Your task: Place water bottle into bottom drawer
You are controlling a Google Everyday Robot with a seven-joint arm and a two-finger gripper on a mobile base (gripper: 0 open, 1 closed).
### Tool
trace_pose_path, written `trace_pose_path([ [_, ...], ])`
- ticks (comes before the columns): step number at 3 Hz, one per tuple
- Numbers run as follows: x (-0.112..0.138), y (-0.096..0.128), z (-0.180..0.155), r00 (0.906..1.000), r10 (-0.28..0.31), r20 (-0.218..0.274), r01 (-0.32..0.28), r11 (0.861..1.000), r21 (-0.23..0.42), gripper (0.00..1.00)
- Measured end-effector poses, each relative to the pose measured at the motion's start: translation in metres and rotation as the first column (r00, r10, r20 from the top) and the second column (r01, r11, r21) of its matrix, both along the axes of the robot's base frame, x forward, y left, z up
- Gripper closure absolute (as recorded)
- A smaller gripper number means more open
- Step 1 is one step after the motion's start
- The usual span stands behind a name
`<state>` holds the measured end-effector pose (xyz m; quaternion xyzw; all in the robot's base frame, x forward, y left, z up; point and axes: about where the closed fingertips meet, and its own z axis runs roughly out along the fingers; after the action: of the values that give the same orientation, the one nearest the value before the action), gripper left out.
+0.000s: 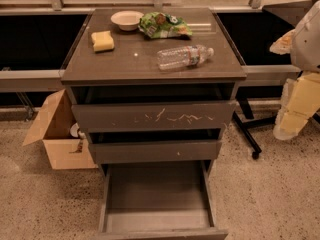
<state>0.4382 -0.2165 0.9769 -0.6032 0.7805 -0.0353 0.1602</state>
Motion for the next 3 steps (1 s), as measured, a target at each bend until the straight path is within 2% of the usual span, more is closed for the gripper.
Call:
trace_pose_path([
  [1,0.0,0.0,0.0,1.0,0.0,0.0,0.0,1.0,0.0,0.08],
  [2,0.0,0.0,0.0,1.0,0.0,0.0,0.0,1.0,0.0,0.0],
  [3,0.0002,0.0001,0.0,1.0,0.001,0.001,-0.001,1.0,0.0,0.0],
])
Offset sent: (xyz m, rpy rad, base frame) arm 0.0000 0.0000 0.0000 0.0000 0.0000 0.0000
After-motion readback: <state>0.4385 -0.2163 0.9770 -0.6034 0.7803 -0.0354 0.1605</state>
